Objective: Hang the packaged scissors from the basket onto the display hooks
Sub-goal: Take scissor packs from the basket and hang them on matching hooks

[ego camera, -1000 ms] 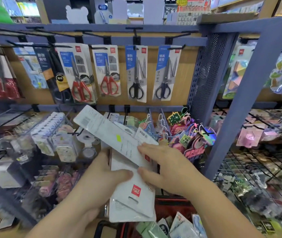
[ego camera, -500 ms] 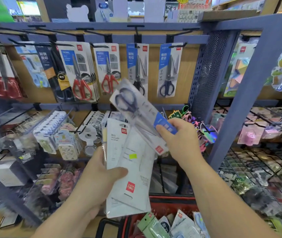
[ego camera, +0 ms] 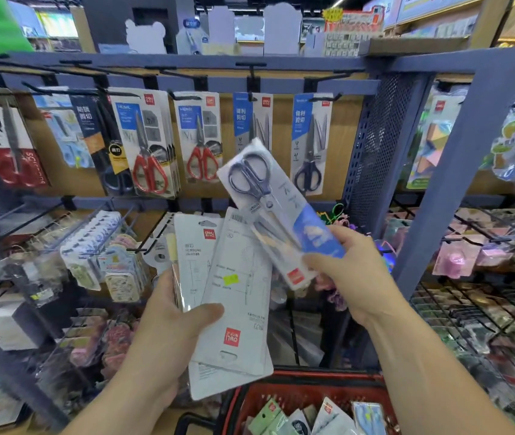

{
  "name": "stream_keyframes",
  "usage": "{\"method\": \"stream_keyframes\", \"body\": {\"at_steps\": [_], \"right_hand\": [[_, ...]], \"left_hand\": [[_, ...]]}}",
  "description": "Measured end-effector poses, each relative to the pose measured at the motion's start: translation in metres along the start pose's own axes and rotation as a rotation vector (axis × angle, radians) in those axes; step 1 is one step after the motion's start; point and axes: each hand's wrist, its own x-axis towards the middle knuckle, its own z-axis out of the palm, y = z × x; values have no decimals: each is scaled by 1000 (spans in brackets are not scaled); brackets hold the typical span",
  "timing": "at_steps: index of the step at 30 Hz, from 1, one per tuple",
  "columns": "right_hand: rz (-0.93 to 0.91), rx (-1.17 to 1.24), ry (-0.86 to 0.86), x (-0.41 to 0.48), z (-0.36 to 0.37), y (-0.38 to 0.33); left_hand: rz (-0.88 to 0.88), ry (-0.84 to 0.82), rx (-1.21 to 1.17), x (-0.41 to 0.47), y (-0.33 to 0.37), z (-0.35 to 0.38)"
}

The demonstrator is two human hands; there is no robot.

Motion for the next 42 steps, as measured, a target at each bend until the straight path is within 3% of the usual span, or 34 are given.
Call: {"method": "stream_keyframes", "body": {"at_steps": [5,14,21,35,42], "right_hand": [[-105,332,230,34,-24,-20],[-244,471,202,92,-27,-77],[-365,117,216,132,-25,-100],[-283,26,305,220,-23,-80],[-205,-434,430,278,-20,-77]], "left_hand": [[-10,48,-53,8,-3,-9],[-40,43,-127,23,3,-9],[36,9,-69,29,19,13],[78,15,-178,45,20,30],[110,21,-218,54,15,29]]}}
